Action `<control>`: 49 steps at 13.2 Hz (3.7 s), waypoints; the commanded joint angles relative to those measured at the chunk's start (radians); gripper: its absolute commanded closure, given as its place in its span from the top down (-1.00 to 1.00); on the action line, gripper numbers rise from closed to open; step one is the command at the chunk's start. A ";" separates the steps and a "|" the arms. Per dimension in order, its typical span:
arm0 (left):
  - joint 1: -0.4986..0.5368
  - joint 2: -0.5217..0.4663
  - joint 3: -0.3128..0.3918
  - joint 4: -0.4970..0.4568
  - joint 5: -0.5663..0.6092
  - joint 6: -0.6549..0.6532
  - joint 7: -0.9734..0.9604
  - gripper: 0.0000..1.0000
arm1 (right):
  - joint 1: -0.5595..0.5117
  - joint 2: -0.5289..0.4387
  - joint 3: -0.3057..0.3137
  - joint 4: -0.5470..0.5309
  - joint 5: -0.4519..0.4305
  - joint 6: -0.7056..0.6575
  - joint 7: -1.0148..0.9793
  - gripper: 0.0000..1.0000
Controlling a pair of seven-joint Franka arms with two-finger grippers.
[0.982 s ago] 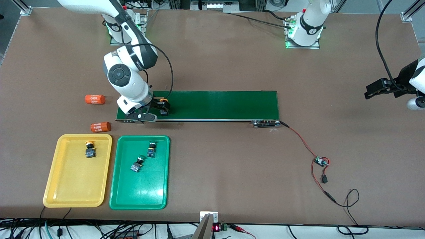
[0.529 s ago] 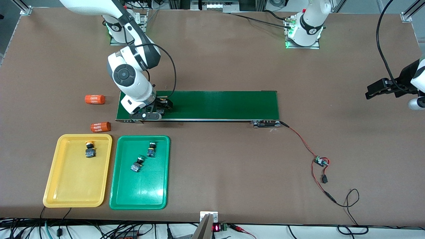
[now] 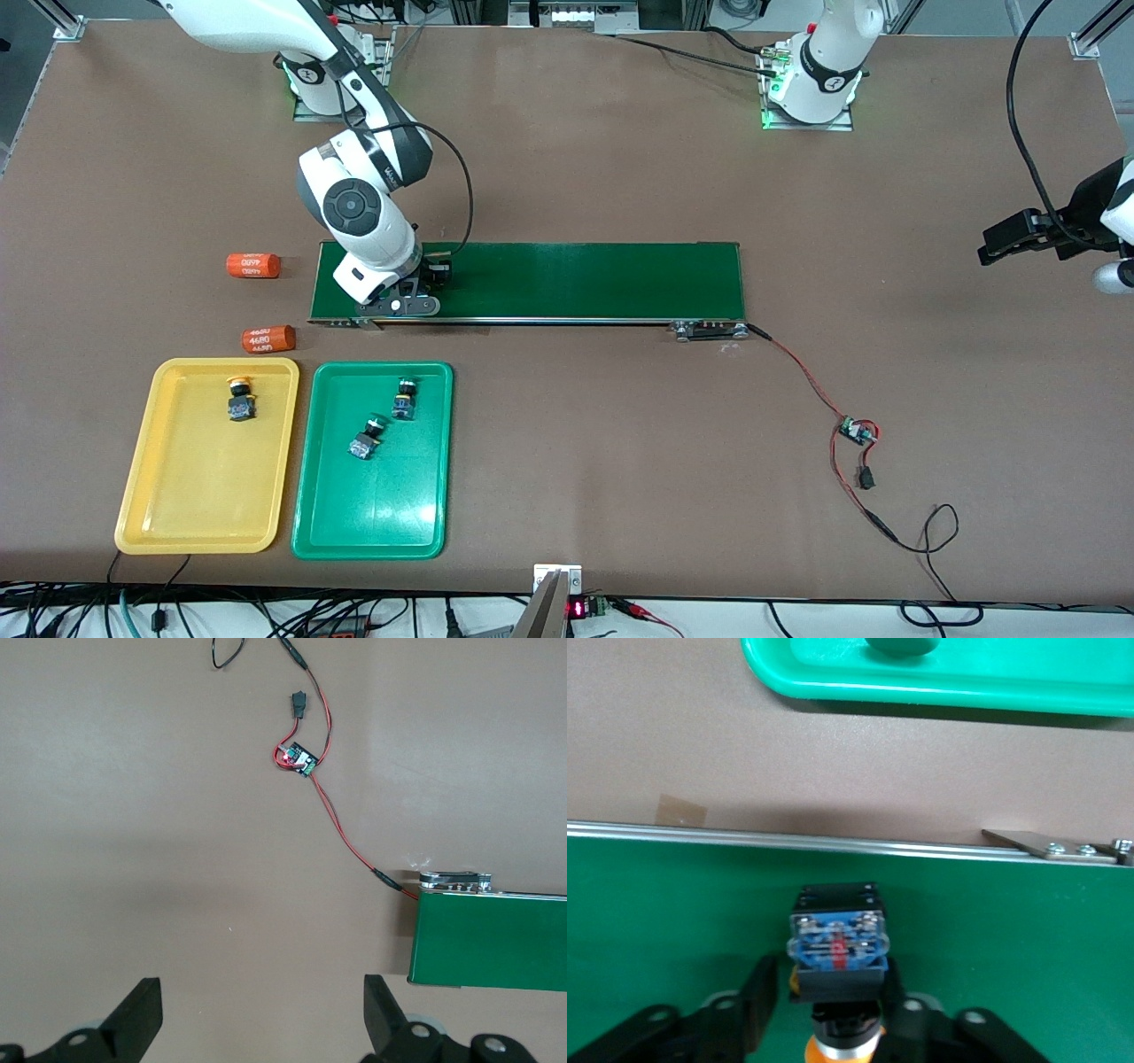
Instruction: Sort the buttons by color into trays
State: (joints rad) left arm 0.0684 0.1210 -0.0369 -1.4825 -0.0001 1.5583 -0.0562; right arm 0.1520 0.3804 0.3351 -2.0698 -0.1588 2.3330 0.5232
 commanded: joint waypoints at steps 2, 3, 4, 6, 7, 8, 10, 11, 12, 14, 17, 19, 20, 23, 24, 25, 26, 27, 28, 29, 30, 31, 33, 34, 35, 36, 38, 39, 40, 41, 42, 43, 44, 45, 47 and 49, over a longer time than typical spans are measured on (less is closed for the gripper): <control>0.001 -0.018 0.000 -0.013 0.006 0.002 0.007 1.00 | -0.009 -0.031 -0.005 0.005 -0.008 -0.026 -0.017 -0.89; 0.001 -0.018 0.000 -0.013 0.006 0.002 0.007 1.00 | -0.017 -0.037 -0.007 0.019 -0.008 -0.038 -0.020 -0.91; 0.001 -0.018 0.000 -0.013 0.008 0.003 0.009 1.00 | -0.028 -0.041 -0.007 0.042 -0.008 -0.046 -0.025 -0.91; 0.001 -0.018 0.000 -0.013 0.008 0.003 0.009 1.00 | -0.041 -0.037 -0.008 0.111 -0.011 -0.047 -0.043 -0.91; 0.001 -0.018 0.000 -0.013 0.008 0.003 0.009 1.00 | -0.058 -0.031 -0.016 0.156 -0.013 -0.047 -0.093 -0.91; 0.001 -0.018 0.000 -0.012 0.008 0.003 0.009 1.00 | -0.077 -0.017 -0.031 0.207 -0.016 -0.047 -0.151 -0.91; 0.001 -0.018 0.000 -0.013 0.008 0.003 0.009 1.00 | -0.123 0.064 -0.074 0.333 -0.002 -0.050 -0.270 -0.91; 0.001 -0.018 0.000 -0.013 0.008 0.003 0.009 1.00 | -0.158 0.113 -0.076 0.393 0.001 -0.055 -0.328 -0.91; 0.001 -0.017 0.000 -0.012 0.008 0.003 0.009 1.00 | -0.184 0.148 -0.076 0.434 0.002 -0.057 -0.372 -0.91; 0.001 -0.018 0.000 -0.013 0.008 0.003 0.009 1.00 | -0.222 0.216 -0.076 0.500 0.005 -0.057 -0.448 -0.90; 0.001 -0.018 0.000 -0.013 0.008 0.003 0.009 1.00 | -0.265 0.297 -0.079 0.562 0.016 -0.044 -0.526 -0.90; 0.001 -0.017 0.000 -0.013 0.012 0.003 0.009 1.00 | -0.310 0.337 -0.077 0.588 0.021 -0.034 -0.587 -0.88; 0.001 -0.018 0.000 -0.013 0.012 0.003 0.009 1.00 | -0.322 0.337 -0.079 0.586 0.025 -0.027 -0.609 -0.87; 0.001 -0.018 -0.001 -0.013 0.012 0.003 0.009 1.00 | -0.359 0.357 -0.079 0.588 0.025 -0.026 -0.667 -0.88; 0.001 -0.018 -0.003 -0.013 0.012 0.003 0.009 1.00 | -0.370 0.371 -0.079 0.588 0.025 -0.018 -0.667 -0.87; 0.001 -0.018 -0.003 -0.013 0.012 0.003 0.009 1.00 | -0.379 0.380 -0.079 0.588 0.025 -0.002 -0.669 -0.87; 0.001 -0.018 -0.003 -0.013 0.012 0.002 0.009 1.00 | -0.382 0.386 -0.080 0.588 0.022 0.003 -0.670 -0.87; 0.001 -0.018 -0.006 -0.013 0.012 0.000 0.009 1.00 | -0.391 0.394 -0.080 0.588 0.021 0.003 -0.675 -0.88; 0.001 -0.020 -0.008 -0.013 0.012 -0.003 0.007 1.00 | -0.405 0.400 -0.080 0.588 0.024 0.005 -0.696 -0.86; -0.001 -0.021 -0.009 -0.013 0.012 -0.004 0.009 1.00 | -0.410 0.406 -0.080 0.588 0.025 0.006 -0.706 -0.75; -0.001 -0.021 -0.011 -0.013 0.012 -0.006 0.009 1.00 | -0.411 0.408 -0.080 0.588 0.024 0.006 -0.706 -0.30; -0.001 -0.020 -0.011 -0.013 0.012 -0.006 0.009 1.00 | -0.411 0.410 -0.080 0.588 0.025 0.012 -0.704 0.49; -0.001 -0.020 -0.009 -0.013 0.012 -0.006 0.009 1.00 | -0.410 0.413 -0.080 0.588 0.025 0.017 -0.706 0.77; -0.001 -0.020 -0.009 -0.013 0.012 -0.006 0.009 1.00 | -0.407 0.411 -0.079 0.588 0.024 0.017 -0.709 1.00; -0.001 -0.020 -0.009 -0.013 0.012 -0.006 0.009 1.00 | -0.407 0.407 -0.079 0.590 0.022 0.016 -0.710 1.00; -0.001 -0.020 -0.009 -0.013 0.012 -0.006 0.009 1.00 | -0.405 0.400 -0.077 0.590 0.024 0.009 -0.709 1.00; -0.001 -0.020 -0.009 -0.013 0.012 -0.004 0.009 1.00 | -0.399 0.381 -0.076 0.590 0.024 -0.006 -0.704 1.00; -0.001 -0.020 -0.009 -0.013 0.012 -0.006 0.009 1.00 | -0.399 0.356 -0.074 0.590 0.021 -0.032 -0.703 1.00; -0.001 -0.020 -0.009 -0.013 0.012 -0.006 0.009 1.00 | -0.397 0.335 -0.074 0.590 0.024 -0.073 -0.701 1.00; -0.001 -0.020 -0.009 -0.013 0.012 -0.004 0.009 1.00 | -0.396 0.307 -0.071 0.590 0.027 -0.110 -0.686 1.00; -0.001 -0.021 -0.009 -0.013 0.014 -0.004 0.009 1.00 | -0.382 0.264 -0.070 0.577 0.031 -0.139 -0.631 1.00; -0.001 -0.021 -0.009 -0.015 0.012 -0.006 0.009 1.00 | -0.374 0.217 -0.064 0.559 0.032 -0.199 -0.577 1.00; -0.001 -0.021 -0.009 -0.013 0.012 -0.004 0.009 1.00 | -0.364 0.175 -0.053 0.557 0.032 -0.271 -0.543 1.00; -0.001 -0.021 -0.009 -0.013 0.012 -0.001 0.009 1.00 | -0.361 0.128 -0.047 0.556 0.032 -0.350 -0.529 1.00; -0.001 -0.021 -0.009 -0.013 0.014 0.000 0.009 1.00 | -0.356 0.024 -0.028 0.547 0.033 -0.496 -0.505 1.00; -0.001 -0.021 -0.009 -0.013 0.014 0.000 0.009 1.00 | -0.354 -0.061 -0.027 0.542 0.042 -0.613 -0.493 1.00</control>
State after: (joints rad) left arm 0.0669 0.1210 -0.0430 -1.4824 -0.0001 1.5582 -0.0561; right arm -0.1932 0.4206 0.3057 -1.4745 -0.1384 1.7982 0.0096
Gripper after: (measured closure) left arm 0.000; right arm 0.000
